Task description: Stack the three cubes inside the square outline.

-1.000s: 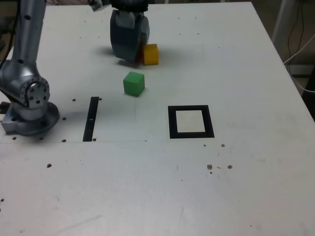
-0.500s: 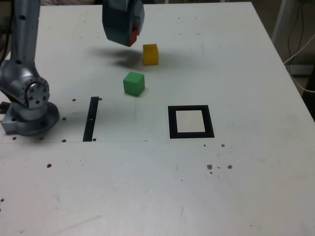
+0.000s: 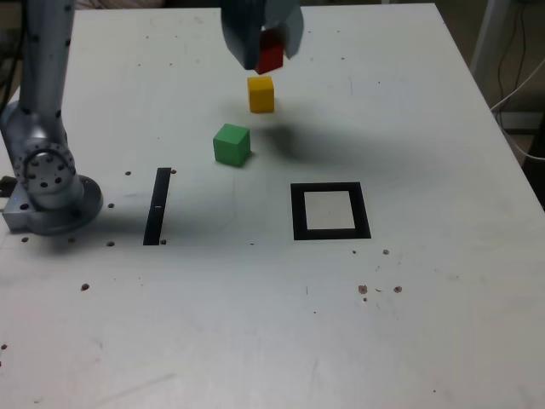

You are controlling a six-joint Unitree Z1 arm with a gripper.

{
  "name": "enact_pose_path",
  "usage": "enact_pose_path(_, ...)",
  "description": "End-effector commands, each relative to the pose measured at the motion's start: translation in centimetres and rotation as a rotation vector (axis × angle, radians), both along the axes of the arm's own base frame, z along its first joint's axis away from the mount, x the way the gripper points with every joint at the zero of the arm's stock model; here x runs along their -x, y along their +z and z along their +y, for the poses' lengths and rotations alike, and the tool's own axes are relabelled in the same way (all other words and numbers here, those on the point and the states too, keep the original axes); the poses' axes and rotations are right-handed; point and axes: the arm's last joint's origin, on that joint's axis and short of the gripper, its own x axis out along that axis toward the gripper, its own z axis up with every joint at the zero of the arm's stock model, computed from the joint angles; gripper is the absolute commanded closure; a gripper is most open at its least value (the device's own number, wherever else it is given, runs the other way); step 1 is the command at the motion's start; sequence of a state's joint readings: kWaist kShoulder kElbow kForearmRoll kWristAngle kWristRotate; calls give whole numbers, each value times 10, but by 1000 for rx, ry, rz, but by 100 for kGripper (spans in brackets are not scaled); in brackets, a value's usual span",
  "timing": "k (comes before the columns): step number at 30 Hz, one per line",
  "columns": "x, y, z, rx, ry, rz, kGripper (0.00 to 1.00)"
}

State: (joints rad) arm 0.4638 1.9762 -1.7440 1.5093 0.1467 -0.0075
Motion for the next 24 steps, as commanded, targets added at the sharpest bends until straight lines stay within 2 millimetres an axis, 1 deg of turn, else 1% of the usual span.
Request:
enact_pose_path(1, -16, 2, -42, -4, -134, -1, 79)
enact_pose_path(7, -34, 1, -104, 13, -296, -18, 79)
enact_pose_path(9, -38, -1, -119, 18, -330, -22, 79)
enact_pose_path(11, -42, -7, -130, 29, -349, -17, 79)
enact_pose_path(13, -46, -16, -136, 46, -358, -7, 79)
enact_pose_path(18, -56, -35, -141, 81, -370, -18, 79)
enact_pose_path(24, -60, -55, -147, 80, -391, -38, 78)
